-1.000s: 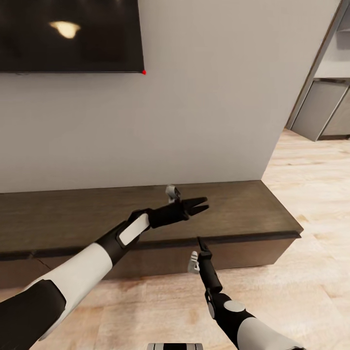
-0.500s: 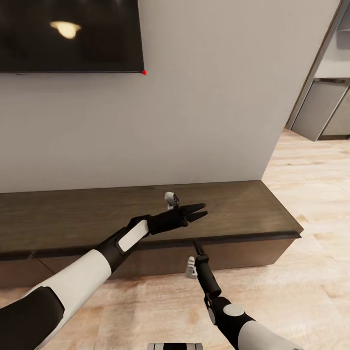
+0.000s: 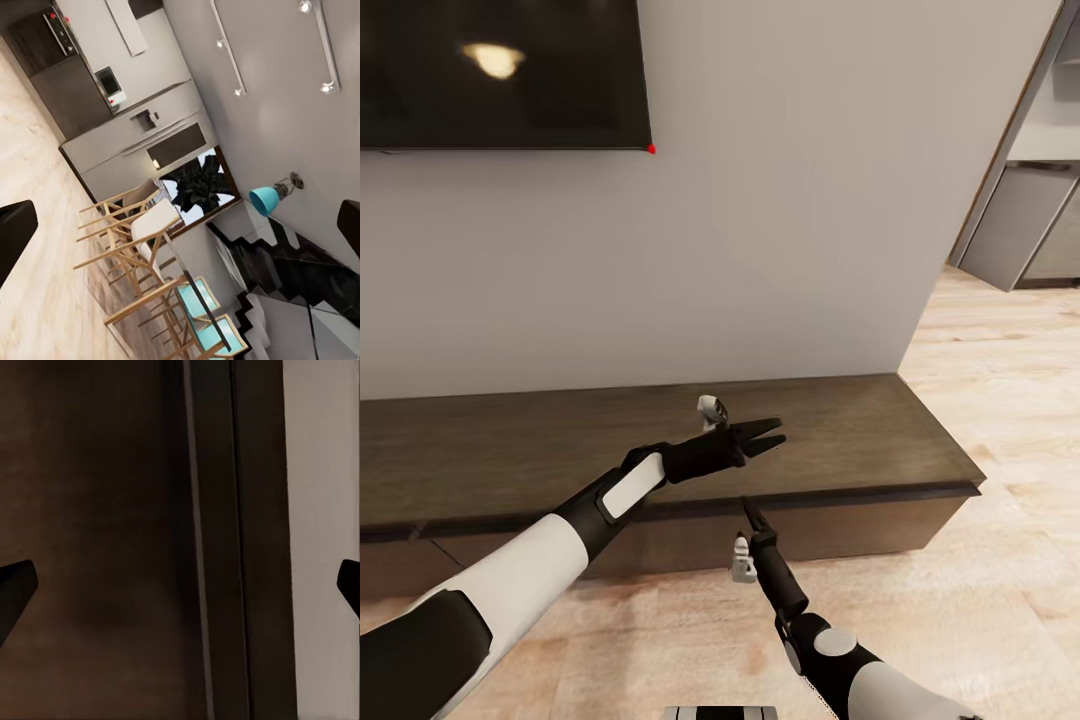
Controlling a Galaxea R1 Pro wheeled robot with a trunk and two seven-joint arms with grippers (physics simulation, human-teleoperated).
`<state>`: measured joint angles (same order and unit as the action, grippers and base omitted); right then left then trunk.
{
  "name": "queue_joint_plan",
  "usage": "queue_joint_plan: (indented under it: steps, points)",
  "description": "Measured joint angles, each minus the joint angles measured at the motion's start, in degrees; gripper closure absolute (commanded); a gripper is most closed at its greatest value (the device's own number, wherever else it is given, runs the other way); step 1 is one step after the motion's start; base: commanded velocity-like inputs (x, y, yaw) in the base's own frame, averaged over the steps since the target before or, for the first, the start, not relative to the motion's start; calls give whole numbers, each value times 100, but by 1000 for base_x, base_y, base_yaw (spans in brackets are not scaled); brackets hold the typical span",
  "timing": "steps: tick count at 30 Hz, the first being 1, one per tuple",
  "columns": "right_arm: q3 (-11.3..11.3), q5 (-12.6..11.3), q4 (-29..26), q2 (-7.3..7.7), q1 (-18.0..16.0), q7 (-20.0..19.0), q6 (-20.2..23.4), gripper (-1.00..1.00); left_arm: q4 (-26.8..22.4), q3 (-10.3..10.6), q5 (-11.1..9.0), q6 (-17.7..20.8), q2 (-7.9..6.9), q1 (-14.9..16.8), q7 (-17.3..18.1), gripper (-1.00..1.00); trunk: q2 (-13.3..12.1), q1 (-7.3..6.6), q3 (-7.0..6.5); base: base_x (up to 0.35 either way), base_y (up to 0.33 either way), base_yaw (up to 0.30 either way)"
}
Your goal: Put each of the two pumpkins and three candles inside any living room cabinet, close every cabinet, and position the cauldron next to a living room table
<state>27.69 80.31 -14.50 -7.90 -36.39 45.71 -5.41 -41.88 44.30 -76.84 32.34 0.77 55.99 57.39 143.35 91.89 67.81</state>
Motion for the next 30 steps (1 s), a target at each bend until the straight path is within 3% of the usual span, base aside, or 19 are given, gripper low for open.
queue_joint_plan:
  steps: [27, 28, 30]
  points:
    - [-16, -63, 6, -91, 16, -62, 88, -100, 22, 0, -15, -7, -9, -9, 0, -100, 0, 0, 0, 12, -6, 0]
    - [-17, -70, 7, -94, 17, -110, 92, 100, 23, 0, -15, -7, -11, -9, 0, -100, 0, 0, 0, 0, 0, 0]
    - [-17, -85, 5, -96, 17, -188, 97, 100, 27, 0, -15, -8, -12, -9, 0, -100, 0, 0, 0, 0, 0, 0]
